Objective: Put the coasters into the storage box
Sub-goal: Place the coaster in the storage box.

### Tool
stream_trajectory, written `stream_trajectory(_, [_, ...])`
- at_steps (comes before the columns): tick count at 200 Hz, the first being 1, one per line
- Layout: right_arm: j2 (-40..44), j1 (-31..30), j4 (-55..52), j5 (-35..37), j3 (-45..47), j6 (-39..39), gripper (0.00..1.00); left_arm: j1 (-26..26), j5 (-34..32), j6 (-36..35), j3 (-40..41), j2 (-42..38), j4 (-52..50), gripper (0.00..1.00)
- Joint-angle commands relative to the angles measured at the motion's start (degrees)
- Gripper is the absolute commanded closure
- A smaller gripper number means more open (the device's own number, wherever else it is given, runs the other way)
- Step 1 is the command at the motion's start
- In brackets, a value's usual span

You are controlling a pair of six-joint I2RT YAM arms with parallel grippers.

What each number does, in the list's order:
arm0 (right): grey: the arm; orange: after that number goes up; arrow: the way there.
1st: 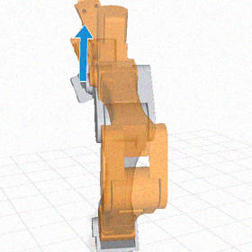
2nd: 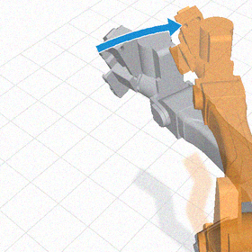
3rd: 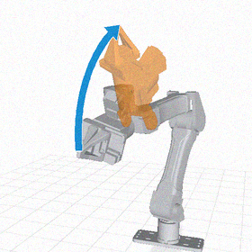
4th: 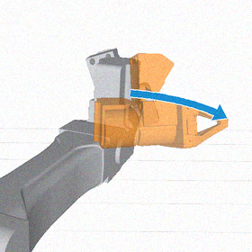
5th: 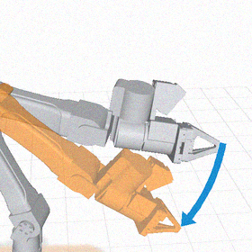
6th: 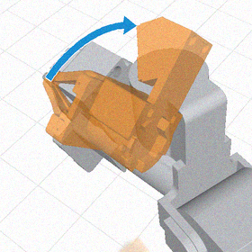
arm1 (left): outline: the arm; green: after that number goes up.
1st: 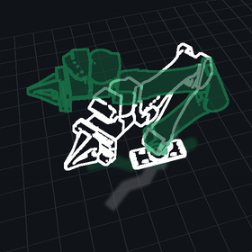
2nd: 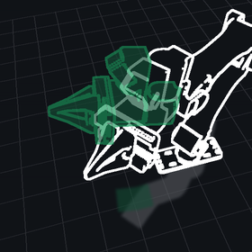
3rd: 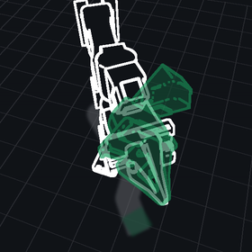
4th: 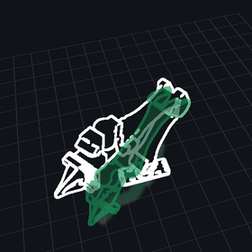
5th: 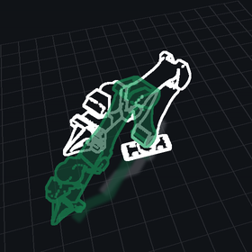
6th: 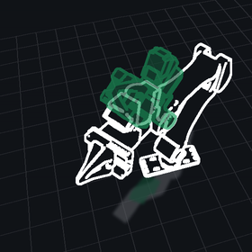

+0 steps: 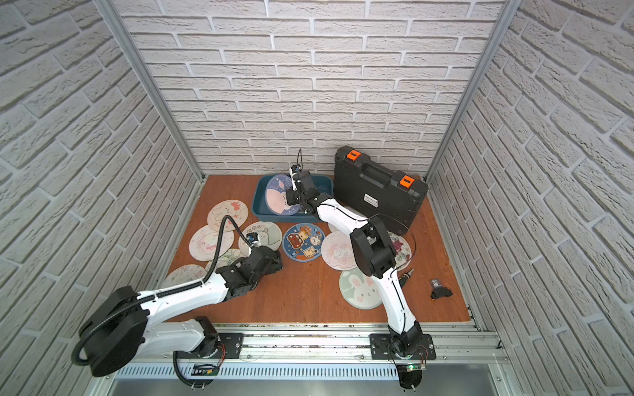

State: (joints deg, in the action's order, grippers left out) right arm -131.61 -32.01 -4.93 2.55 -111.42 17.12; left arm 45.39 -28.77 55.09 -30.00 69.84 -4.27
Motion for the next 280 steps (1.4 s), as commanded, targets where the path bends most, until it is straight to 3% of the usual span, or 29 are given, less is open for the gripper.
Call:
stream_trajectory(1, [-1.56,0.40,2.60,1.96,-3.55,0.11,0.94,-1.13,-1.73,-0.60,1.14,-2.02,1.45,0.06])
stream_trajectory(107, [-10.60,1.84,-9.16,18.76,-8.73,2.37,0.94,-2.13,-1.37,-1.67,0.14,-2.43,-0.89,0.06])
stream_trajectory(155, [-11.15,2.63,-11.55,20.48,-8.81,2.54,0.90,-2.32,-1.29,-1.62,-0.22,-2.09,-0.80,0.06])
stream_trajectory(187, [-10.70,3.14,-12.34,19.98,-8.13,3.62,0.74,-2.31,-1.28,-1.61,-0.46,-1.93,-0.82,0.06])
stream_trajectory(232, [-7.58,3.24,-10.72,16.43,-6.15,1.91,0.37,-2.32,-0.93,-1.59,-0.85,-1.64,-0.81,0.05])
stream_trajectory(280, [-0.26,3.31,-9.34,17.83,-0.91,0.85,0.26,-2.32,-0.41,-1.30,-0.59,-2.49,-0.58,0.05])
